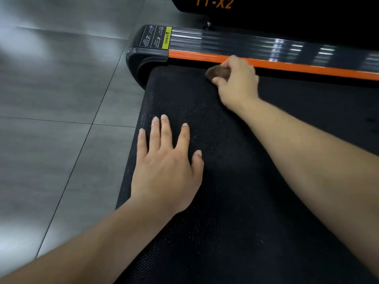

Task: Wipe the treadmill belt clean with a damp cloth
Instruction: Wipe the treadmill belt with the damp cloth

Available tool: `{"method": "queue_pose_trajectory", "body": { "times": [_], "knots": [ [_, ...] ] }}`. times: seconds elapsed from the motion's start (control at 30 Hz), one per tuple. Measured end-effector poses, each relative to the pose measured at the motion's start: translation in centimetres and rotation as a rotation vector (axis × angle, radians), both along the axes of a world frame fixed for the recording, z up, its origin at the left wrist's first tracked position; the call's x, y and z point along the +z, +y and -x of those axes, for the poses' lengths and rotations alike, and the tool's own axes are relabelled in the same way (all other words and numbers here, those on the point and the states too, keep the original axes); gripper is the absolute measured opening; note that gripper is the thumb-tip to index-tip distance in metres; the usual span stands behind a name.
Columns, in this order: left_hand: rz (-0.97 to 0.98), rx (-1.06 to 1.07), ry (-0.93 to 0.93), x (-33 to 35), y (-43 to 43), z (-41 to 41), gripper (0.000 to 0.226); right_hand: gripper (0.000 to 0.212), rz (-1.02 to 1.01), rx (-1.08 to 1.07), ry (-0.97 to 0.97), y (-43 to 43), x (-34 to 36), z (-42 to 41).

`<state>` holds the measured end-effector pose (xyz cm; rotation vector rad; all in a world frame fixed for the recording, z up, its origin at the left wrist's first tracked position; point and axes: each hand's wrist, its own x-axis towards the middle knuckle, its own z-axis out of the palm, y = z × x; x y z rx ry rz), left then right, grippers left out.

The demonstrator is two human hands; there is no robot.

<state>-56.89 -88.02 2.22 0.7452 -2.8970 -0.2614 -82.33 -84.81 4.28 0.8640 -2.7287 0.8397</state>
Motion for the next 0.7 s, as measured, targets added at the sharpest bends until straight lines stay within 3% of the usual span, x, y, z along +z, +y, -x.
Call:
{"method": "queue_pose_trajectory", "body": {
  "times": [0.1,0.27,0.43,0.5,0.6,0.7],
  "knots": [
    [0.006,0.007,-0.002,0.0,0.0,0.0,0.072,0.027,-0.028,0.317,-0.018,2.9,0.0,-1.9],
    [-0.004,0.008,-0.037,0.2,0.1,0.1,0.073,0.030,-0.060,-0.017,-0.081,4.1,1.2,1.3],
    [-0.012,0.011,-0.059,0.3,0.0,0.1,0.072,0.027,-0.088,0.458,-0.041,7.4,-0.6,-7.1],
    [-0.017,0.010,-0.057,0.3,0.0,0.0,0.071,0.031,-0.144,0.383,0.031,8.4,-0.1,-5.1],
    [-0.015,0.014,-0.046,0.3,0.0,0.0,0.071,0.028,-0.104,0.051,-0.030,8.0,0.9,-2.3],
    [-0.016,0.017,-0.054,0.3,-0.1,0.1,0.071,0.028,-0.180,0.151,0.048,8.2,0.1,-6.2]
  ]
}}
